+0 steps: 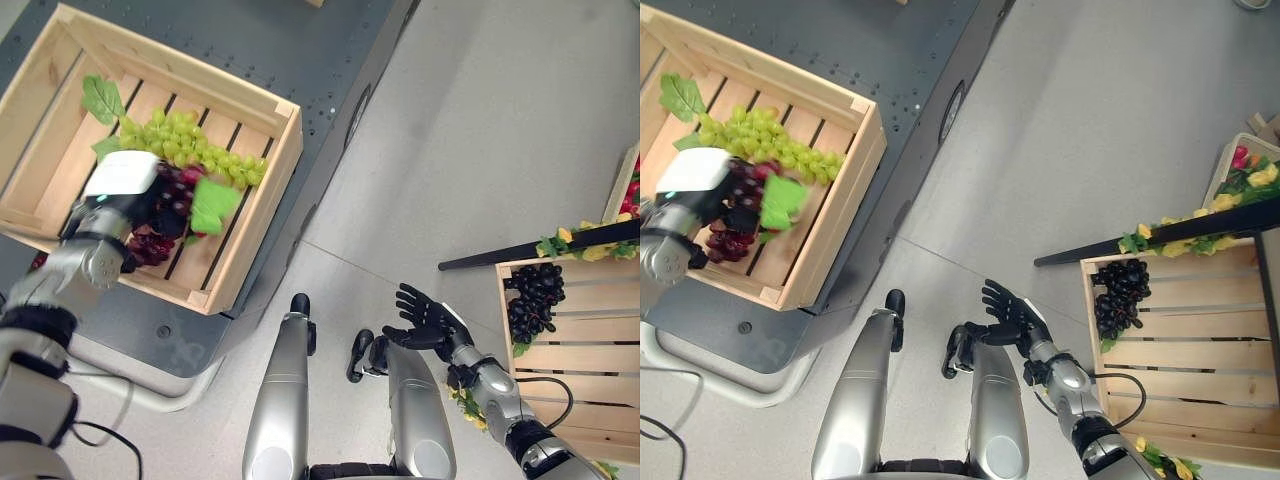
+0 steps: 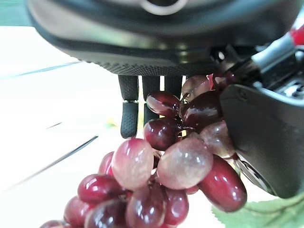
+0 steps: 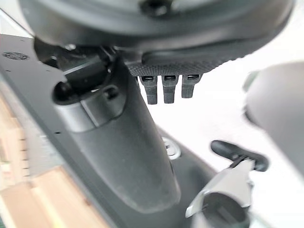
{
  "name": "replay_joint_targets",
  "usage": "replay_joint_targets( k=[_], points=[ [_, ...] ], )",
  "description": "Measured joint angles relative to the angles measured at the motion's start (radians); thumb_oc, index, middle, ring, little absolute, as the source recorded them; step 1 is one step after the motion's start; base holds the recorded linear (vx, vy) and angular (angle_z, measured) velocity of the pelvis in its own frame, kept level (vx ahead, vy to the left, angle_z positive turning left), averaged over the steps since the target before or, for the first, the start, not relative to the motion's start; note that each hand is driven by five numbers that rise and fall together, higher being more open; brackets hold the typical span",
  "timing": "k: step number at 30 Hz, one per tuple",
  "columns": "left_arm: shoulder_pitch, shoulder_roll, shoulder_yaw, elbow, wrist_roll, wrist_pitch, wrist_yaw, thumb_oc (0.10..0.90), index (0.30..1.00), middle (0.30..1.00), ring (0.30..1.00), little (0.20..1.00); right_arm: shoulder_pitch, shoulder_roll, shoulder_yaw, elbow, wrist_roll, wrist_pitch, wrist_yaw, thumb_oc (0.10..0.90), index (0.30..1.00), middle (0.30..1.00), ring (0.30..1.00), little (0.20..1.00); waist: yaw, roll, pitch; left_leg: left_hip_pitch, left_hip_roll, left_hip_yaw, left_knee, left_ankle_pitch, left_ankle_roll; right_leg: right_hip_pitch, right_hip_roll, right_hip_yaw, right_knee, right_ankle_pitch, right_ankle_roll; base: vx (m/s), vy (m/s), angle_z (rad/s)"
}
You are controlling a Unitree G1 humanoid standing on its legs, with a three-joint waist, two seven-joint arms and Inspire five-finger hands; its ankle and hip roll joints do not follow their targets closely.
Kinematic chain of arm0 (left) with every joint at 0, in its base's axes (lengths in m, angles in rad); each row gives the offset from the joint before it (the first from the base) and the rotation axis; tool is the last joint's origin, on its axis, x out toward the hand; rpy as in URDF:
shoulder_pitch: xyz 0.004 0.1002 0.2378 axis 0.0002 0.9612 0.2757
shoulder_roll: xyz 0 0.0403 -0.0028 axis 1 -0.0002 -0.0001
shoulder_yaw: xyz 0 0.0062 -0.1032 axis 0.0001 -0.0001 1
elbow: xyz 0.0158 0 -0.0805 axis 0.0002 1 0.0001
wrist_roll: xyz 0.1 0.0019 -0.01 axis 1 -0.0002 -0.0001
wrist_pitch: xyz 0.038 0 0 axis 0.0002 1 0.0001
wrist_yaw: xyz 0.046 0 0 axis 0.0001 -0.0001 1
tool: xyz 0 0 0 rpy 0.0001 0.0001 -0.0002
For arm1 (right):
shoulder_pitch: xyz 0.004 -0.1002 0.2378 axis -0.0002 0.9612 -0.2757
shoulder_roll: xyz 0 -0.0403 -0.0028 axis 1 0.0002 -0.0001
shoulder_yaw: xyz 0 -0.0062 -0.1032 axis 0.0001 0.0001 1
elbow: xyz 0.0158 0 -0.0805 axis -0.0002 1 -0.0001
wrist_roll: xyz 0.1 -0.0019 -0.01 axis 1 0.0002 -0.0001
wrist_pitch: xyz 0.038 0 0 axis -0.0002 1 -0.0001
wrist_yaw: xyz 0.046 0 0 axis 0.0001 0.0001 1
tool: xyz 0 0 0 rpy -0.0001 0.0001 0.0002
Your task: Pick up the fruits from the basket on one side to the basket on the other side
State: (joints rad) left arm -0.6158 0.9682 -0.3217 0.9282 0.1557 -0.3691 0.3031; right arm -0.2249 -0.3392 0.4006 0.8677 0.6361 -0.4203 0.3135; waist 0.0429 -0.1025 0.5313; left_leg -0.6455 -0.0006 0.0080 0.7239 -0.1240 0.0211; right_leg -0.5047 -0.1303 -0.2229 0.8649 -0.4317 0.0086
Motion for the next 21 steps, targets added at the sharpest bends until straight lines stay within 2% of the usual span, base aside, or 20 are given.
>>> replay_joint_targets(
  k=[3,8,12,16,18,21],
  points=[
    [0.064,-0.012,0.084,0.000,-0.122,-0.004,-0.020,0.400,0.300,0.300,0.300,0.300,0.028,0.006,0.000,-0.047,-0.002,0.012,-0.023,0.800,0.900,0.900,0.900,0.900,0.007,0.000,0.000,0.094,0.003,0.004,-0.053,0.002,-0.002,0.087,0.012,0.010,-0.061,0.013,0.007,0.05,-0.026,-0.06],
    [0.082,-0.012,0.164,-0.017,-0.282,-0.005,-0.055,0.400,0.300,0.300,0.300,0.300,0.047,0.008,-0.003,-0.105,-0.039,0.026,-0.057,0.800,0.900,0.900,0.900,0.900,0.010,0.001,-0.002,0.190,0.009,0.032,-0.130,0.015,0.003,0.171,0.017,0.029,-0.138,0.042,0.015,0.05,-0.034,-0.16],
    [0.096,-0.014,0.188,-0.053,-0.410,-0.005,-0.091,0.400,0.300,0.300,0.300,0.300,0.072,0.007,-0.003,-0.159,-0.084,0.037,-0.094,0.800,0.900,0.900,0.900,0.900,0.008,0.009,-0.007,0.263,0.007,0.054,-0.188,0.023,0.009,0.235,0.018,0.042,-0.196,0.058,0.025,0.02,-0.052,-0.11],
    [0.104,-0.029,0.252,-0.135,-0.627,0.011,-0.165,0.400,0.300,0.300,0.300,0.300,0.086,0.008,-0.003,-0.236,-0.126,0.068,-0.164,0.800,0.900,0.900,0.900,0.900,0.001,0.019,-0.010,0.353,-0.001,0.059,-0.265,0.040,0.012,0.319,0.019,0.046,-0.275,0.079,0.035,0.04,-0.058,-0.04],
    [0.106,-0.050,0.272,-0.174,-0.704,0.012,-0.182,0.400,0.300,0.300,0.300,0.300,0.101,0.008,-0.003,-0.294,-0.147,0.068,-0.197,0.800,0.900,0.900,0.900,0.900,-0.001,0.030,-0.018,0.406,-0.002,0.063,-0.308,0.049,0.013,0.372,0.022,0.046,-0.323,0.092,0.038,0.06,-0.065,-0.04],
    [0.107,-0.096,0.288,-0.233,-0.773,0.013,-0.203,0.400,0.300,0.300,0.300,0.300,0.098,0.003,-0.004,-0.372,-0.159,0.083,-0.235,0.800,0.900,0.900,0.900,0.900,-0.004,0.067,-0.074,0.460,-0.004,0.062,-0.394,0.077,0.014,0.428,0.033,0.042,-0.416,0.126,0.042,0.05,-0.079,0.00]
  ],
)
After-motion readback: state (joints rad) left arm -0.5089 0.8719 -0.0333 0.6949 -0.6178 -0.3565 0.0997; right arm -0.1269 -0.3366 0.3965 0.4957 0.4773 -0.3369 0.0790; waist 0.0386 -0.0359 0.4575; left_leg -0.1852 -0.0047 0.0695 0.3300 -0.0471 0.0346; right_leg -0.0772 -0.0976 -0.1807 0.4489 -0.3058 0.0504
